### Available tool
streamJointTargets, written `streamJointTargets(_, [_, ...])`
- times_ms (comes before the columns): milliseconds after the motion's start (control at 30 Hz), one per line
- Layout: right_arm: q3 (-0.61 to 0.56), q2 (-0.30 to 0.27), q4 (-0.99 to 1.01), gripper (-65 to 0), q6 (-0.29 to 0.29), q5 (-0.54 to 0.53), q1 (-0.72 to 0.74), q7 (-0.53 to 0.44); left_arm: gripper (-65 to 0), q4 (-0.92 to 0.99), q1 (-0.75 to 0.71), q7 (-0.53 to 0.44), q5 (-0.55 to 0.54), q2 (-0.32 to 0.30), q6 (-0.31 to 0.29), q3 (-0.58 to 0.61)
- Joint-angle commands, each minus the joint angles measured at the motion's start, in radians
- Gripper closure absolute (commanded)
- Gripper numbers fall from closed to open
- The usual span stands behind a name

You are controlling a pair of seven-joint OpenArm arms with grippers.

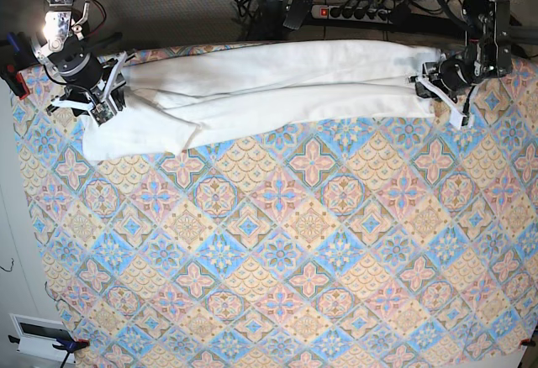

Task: Fold the T-shirt properly
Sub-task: 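Pull the strip ends apart with both grippers to straighten it, then move the left gripper inward along the strip and grasp it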

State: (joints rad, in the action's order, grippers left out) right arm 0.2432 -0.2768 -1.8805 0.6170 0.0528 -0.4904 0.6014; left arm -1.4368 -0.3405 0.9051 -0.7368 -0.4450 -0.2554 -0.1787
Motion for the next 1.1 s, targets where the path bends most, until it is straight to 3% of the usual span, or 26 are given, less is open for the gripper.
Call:
streamJointTargets(0, [0.006, -0.012, -0.018, -19.5, -0.004, -0.008, 0.002, -0.016, 0.0, -0.011, 0.013, 0.012, -0.037, 0.008, -0.023, -0.028])
streamJointTargets(467, [-0.037, -0.012, -0.018, -19.2, -0.004, -0.008, 0.002, -0.016, 0.0, -0.011, 0.117, 0.016, 0.012, -0.058, -0.026, -0.358])
streamJointTargets(633, [-0.037, -0.012, -0.017, -19.2, -0.004, -0.008, 0.003, -0.016, 0.0, -0.140, 0.076, 0.029, 0.004, -0.047, -0.028, -0.376])
streamJointTargets(833, [-0.035, -0.012, -0.015, -19.2, -0.004, -0.008, 0.003, -0.016, 0.0, -0.436, -0.010, 0.115, -0.008, 0.105, -0.028, -0.313])
streamJointTargets(1067, [-0.035, -0.012, -0.017, -19.2, -0.004, -0.008, 0.017, -0.016, 0.0, -0.477, 0.004, 0.151, 0.000, 0.243, -0.028, -0.230])
